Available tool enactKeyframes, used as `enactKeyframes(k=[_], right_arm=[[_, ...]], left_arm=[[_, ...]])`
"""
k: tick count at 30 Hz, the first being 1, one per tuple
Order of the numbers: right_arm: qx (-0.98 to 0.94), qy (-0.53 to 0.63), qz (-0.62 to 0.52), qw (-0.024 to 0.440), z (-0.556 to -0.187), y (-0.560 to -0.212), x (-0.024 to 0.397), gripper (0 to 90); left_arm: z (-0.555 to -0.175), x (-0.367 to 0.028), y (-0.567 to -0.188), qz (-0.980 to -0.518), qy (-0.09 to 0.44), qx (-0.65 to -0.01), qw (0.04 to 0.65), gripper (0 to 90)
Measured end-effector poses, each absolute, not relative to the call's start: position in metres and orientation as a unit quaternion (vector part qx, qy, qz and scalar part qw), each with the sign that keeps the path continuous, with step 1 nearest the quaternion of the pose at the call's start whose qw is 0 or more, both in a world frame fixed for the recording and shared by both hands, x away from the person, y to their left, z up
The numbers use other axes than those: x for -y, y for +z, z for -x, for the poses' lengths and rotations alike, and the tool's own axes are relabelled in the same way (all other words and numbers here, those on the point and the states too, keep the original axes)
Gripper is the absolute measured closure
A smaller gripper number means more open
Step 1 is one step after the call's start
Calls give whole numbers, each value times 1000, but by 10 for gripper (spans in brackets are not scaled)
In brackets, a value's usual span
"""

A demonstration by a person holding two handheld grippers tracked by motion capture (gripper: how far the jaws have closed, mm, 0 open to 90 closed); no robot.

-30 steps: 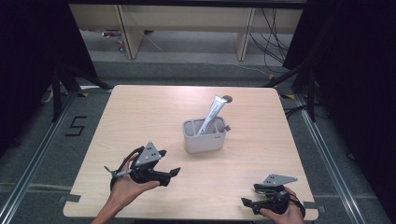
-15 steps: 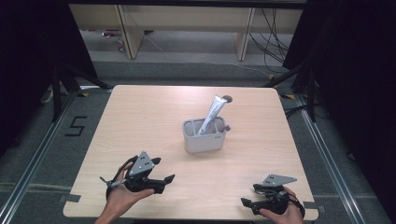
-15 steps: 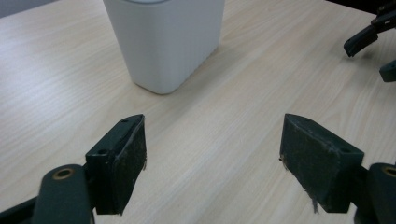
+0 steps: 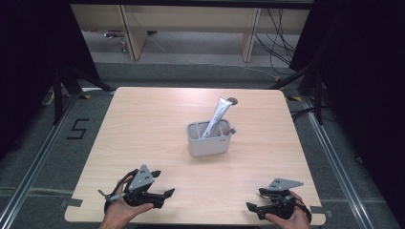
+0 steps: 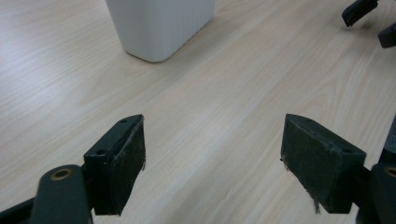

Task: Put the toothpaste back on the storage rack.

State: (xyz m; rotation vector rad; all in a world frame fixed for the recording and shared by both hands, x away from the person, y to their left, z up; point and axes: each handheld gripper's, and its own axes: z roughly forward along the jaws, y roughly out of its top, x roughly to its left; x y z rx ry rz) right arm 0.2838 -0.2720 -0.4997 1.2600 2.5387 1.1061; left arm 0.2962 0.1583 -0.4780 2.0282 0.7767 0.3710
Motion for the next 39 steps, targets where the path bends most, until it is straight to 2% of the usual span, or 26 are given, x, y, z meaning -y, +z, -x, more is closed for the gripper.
enactKeyframes(k=[10,21,23,24,36,39], right_arm=[[-834,362,-414,52,-284,-499,272,234],[-834,362,-413,53,-284,-500,272,233],[-835,360,-412,54,-284,-499,272,233],[-836,363,-409,40,-284,-500,272,233],[-838,366,-402,44,-285,-500,272,232],[-837,365,-404,44,-284,-499,272,232]], left_arm=[[-286,-168,-488,-839,145,-315,419,174],[-275,-175,-495,-842,137,-319,413,167],[-272,-176,-496,-843,143,-320,408,167],[-271,-177,-497,-847,143,-313,404,166],[-255,-173,-506,-874,164,-298,347,168],[-254,-174,-507,-869,165,-307,351,169]])
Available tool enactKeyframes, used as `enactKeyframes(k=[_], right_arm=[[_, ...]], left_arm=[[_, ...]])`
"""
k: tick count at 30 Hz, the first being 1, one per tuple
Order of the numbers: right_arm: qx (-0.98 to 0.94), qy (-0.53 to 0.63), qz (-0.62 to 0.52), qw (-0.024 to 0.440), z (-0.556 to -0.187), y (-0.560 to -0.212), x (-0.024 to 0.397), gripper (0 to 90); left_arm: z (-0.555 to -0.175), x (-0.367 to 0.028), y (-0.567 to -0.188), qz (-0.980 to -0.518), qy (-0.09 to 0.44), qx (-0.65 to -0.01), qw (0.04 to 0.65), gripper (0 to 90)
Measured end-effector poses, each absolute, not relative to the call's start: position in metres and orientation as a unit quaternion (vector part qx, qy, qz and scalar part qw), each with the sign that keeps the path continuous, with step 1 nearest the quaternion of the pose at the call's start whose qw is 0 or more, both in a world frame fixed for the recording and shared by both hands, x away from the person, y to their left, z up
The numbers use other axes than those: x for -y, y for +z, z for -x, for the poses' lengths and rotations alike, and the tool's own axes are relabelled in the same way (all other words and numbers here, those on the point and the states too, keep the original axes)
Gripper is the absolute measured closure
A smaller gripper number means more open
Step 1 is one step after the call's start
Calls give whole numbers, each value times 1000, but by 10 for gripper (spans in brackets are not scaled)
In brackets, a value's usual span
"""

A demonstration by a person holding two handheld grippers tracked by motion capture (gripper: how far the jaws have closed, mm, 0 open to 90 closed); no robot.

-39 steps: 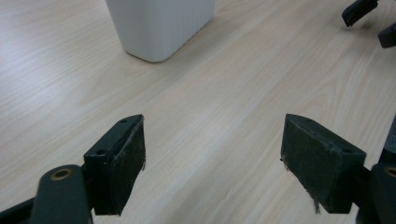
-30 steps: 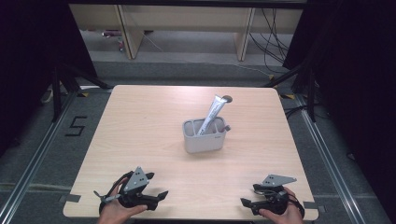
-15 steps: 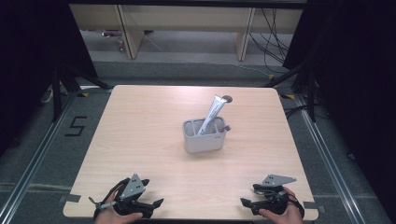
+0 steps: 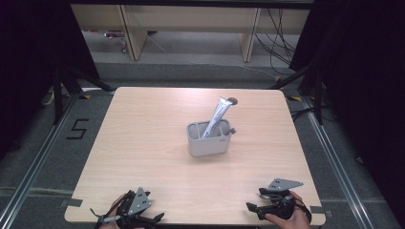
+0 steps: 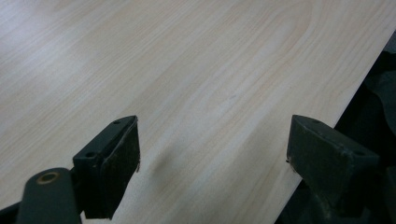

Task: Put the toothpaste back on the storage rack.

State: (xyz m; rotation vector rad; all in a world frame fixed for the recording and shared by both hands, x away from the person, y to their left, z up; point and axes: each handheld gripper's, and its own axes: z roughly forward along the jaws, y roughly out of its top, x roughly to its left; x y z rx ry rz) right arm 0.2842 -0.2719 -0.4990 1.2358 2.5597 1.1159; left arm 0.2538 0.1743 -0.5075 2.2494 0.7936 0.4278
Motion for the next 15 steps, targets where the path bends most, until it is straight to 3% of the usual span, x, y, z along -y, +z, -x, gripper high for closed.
enactKeyframes(k=[15], right_arm=[[-842,361,-396,69,-285,-499,272,231]], left_arm=[[-255,-179,-506,-864,165,-316,355,168]])
